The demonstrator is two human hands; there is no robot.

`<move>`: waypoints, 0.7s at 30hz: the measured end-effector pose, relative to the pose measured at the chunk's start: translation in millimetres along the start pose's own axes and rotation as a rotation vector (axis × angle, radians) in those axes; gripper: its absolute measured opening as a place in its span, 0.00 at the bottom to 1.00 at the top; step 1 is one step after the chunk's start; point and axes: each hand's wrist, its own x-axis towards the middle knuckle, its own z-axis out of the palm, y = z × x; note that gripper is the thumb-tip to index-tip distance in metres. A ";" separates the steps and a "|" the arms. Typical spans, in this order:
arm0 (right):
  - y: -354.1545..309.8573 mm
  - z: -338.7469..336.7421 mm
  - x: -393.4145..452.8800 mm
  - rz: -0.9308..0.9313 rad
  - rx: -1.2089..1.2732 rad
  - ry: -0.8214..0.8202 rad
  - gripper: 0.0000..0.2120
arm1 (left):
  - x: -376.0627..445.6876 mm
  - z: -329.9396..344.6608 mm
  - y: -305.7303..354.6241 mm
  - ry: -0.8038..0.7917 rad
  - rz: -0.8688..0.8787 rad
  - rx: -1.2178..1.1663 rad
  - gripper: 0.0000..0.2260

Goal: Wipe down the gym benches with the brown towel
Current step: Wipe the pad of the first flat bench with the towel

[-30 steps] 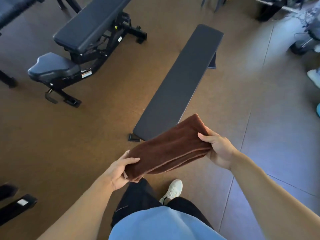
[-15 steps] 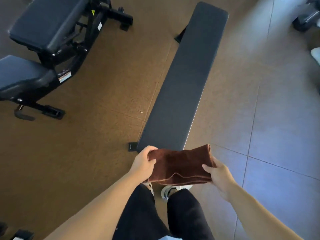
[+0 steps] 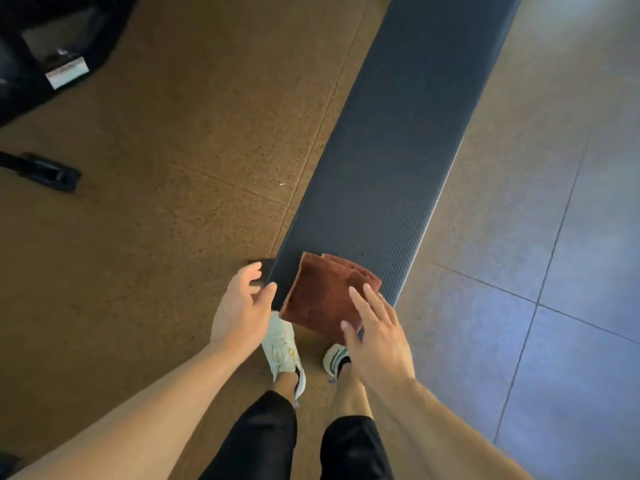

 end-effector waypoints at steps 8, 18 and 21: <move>6.6 82.8 74.8 -0.362 -0.461 0.098 0.40 | 22.6 52.2 -31.8 -0.228 -0.201 -0.255 0.30; -26.0 28.7 185.4 -0.920 -0.785 0.127 0.34 | 33.5 85.7 -22.6 -0.156 -0.326 -0.220 0.30; 22.1 28.0 170.5 -1.030 -0.791 0.103 0.30 | 36.6 88.8 -18.2 -0.154 -0.397 -0.309 0.30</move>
